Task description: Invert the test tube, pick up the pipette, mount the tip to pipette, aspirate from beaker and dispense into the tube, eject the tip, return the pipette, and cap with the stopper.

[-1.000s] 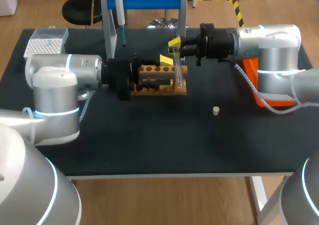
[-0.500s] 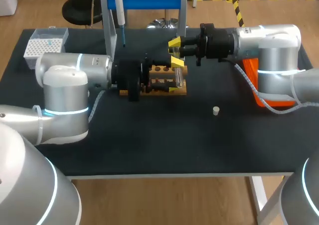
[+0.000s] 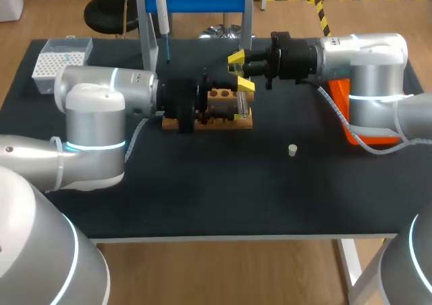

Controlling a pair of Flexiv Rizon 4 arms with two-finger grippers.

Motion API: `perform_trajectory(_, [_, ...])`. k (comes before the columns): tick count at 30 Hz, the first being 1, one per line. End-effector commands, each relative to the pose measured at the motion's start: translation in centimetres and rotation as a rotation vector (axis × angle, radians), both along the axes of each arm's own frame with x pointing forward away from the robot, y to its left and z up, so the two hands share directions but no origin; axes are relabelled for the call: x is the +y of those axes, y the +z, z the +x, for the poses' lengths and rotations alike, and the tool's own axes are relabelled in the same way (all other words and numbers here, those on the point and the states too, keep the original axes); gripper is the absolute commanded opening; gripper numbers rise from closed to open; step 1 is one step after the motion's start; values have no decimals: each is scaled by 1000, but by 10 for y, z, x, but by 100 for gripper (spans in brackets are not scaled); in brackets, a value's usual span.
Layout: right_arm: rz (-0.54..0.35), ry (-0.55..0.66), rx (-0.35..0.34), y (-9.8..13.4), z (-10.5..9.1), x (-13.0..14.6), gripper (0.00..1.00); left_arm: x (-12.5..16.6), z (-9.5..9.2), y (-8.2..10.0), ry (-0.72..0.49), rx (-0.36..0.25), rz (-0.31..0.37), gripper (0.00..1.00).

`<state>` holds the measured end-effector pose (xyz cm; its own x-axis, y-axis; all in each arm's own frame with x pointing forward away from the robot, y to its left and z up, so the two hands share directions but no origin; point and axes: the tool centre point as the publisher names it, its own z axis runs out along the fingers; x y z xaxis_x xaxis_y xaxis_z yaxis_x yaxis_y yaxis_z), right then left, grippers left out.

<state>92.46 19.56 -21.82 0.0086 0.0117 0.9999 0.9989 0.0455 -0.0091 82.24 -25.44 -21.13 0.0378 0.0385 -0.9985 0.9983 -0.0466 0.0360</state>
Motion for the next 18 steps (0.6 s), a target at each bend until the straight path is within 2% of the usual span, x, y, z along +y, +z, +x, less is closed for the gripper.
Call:
perform_trajectory(1, [-3, -1, 0, 1, 0, 0, 0, -2, 1, 1, -4, 2, 10, 65])
perform_trajectory(7, [-3, -1, 0, 1, 0, 0, 0, -2, 1, 1, -8, 7, 13, 50])
perform_trajectory(18, [-3, -1, 0, 1, 0, 0, 0, -1, 1, 1, -17, 6, 9, 40])
